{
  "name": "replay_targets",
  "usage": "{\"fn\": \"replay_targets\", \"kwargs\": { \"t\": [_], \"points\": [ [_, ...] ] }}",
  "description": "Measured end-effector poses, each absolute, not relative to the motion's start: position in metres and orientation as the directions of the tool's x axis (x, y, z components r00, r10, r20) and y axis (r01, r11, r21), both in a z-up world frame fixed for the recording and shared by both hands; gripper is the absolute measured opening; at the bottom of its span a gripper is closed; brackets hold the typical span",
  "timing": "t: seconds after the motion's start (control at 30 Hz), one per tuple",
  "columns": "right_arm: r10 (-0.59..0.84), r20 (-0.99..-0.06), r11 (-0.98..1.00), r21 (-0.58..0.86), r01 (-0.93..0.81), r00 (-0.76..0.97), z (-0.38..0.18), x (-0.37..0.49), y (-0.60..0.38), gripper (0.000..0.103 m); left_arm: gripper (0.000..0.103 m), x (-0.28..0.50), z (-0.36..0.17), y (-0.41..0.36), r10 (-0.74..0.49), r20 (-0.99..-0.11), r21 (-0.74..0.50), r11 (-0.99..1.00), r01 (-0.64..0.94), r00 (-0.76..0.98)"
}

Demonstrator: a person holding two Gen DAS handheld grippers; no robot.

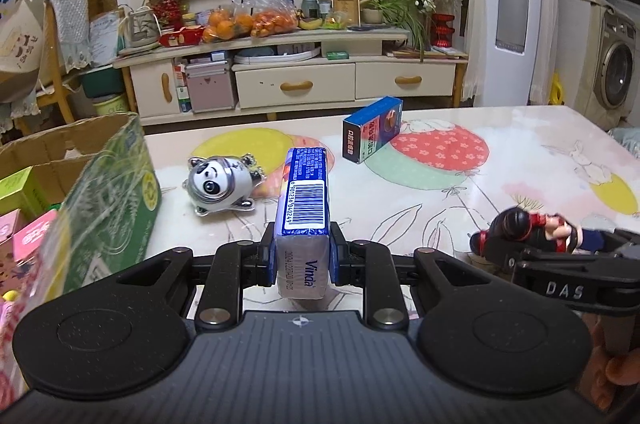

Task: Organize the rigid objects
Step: 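Carry the tissue pack with the left gripper while right carries the doll toward the cardboard box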

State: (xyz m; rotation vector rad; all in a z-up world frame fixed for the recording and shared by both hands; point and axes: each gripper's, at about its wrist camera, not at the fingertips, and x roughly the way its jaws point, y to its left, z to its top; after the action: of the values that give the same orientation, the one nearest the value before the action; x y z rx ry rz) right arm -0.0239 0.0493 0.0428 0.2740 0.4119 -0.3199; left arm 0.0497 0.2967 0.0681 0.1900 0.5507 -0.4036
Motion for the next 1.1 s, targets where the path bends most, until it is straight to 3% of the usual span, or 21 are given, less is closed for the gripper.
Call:
{"fn": "replay_targets", "kwargs": {
  "t": [0.8, 1.1],
  "points": [
    [-0.217, -0.450, 0.941, 0.141, 0.309, 0.866, 0.054, -0.062, 0.113, 0.094, 0.027, 0.015, 0.108, 0.350, -0.374, -0.512, -0.010, 0.903, 0.430, 0.773],
    [-0.209, -0.395, 0.953, 0.121, 0.276, 0.895, 0.081, -0.068, 0.141, 0.094, 0.027, 0.014, 0.129, 0.375, -0.381, -0.496, -0.059, 0.911, 0.407, 0.780]
  ]
}}
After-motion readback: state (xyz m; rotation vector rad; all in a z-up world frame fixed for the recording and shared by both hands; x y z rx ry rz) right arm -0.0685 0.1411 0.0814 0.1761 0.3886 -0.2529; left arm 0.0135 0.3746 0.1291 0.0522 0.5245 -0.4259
